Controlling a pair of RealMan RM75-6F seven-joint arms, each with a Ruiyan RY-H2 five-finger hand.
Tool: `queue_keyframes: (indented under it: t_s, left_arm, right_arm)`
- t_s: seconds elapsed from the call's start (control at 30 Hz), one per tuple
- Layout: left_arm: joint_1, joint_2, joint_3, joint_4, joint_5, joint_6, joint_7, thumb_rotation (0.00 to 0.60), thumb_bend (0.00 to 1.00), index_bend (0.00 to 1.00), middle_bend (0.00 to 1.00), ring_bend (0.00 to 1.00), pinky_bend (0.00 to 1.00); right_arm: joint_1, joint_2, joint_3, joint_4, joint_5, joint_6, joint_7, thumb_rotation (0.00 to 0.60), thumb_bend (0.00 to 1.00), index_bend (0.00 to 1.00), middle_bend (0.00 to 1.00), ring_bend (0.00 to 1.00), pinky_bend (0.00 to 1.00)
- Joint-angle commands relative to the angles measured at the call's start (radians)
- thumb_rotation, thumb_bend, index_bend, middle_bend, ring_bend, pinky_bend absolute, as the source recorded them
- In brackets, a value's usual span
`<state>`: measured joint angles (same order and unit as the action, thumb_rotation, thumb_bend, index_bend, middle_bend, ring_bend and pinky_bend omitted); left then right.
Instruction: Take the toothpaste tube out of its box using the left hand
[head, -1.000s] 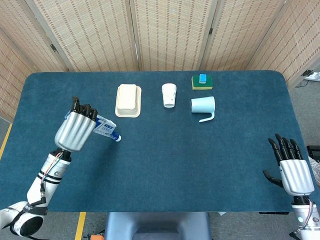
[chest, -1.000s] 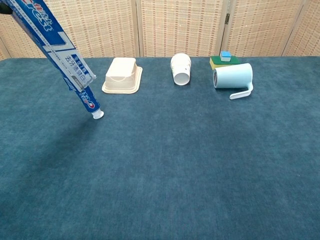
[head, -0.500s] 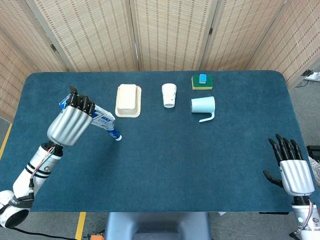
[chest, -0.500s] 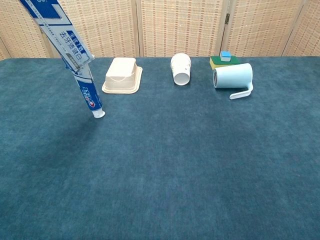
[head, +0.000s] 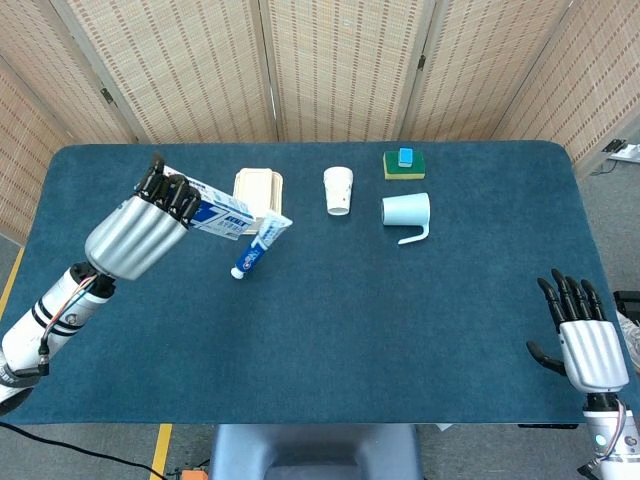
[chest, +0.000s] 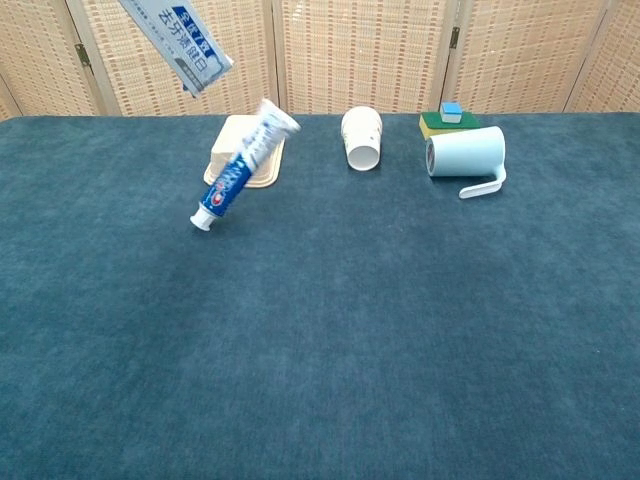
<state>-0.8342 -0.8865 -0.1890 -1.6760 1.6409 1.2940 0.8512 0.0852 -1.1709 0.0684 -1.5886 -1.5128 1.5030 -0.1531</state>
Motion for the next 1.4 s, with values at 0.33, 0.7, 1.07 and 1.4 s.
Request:
queue_keyframes:
  t_s: [0.33, 0.7, 1.07, 1.4]
  left_arm:
    - [0.085, -0.128, -0.027, -0.059, -0.135, 0.051, -0.239, 0.6, 0.17, 0.42, 0.55, 0.55, 0.31]
    - [0.186, -0.247, 0.043, -0.043, -0.321, -0.054, -0.53, 0.6, 0.17, 0.42, 0.55, 0.53, 0.29]
    - [0.229, -0.353, 0.061, 0.066, -0.432, -0.121, -0.592, 0.6, 0.13, 0.12, 0.23, 0.16, 0.04]
    - [0.227, -0.32, 0.08, 0.012, -0.549, -0.161, -0.387, 0.6, 0.12, 0.0, 0.0, 0.0, 0.0]
  right_arm:
    - [-0.001, -0.004, -0.001, -0.001, -0.003, 0.003, -0.011, 0.6, 0.25, 0.0, 0.0, 0.0, 0.0]
    - [-0.001, -0.008, 0.001, -0.001, -0.003, 0.003, -0.017, 0.6, 0.25, 0.0, 0.0, 0.0, 0.0]
    - [0.0, -0.009, 0.003, 0.0, 0.002, 0.0, -0.021, 0.6, 0.25, 0.0, 0.0, 0.0, 0.0]
    - [0.0, -0.011, 0.001, -0.002, -0.001, 0.0, -0.028, 0.6, 0.25, 0.0, 0.0, 0.0, 0.0]
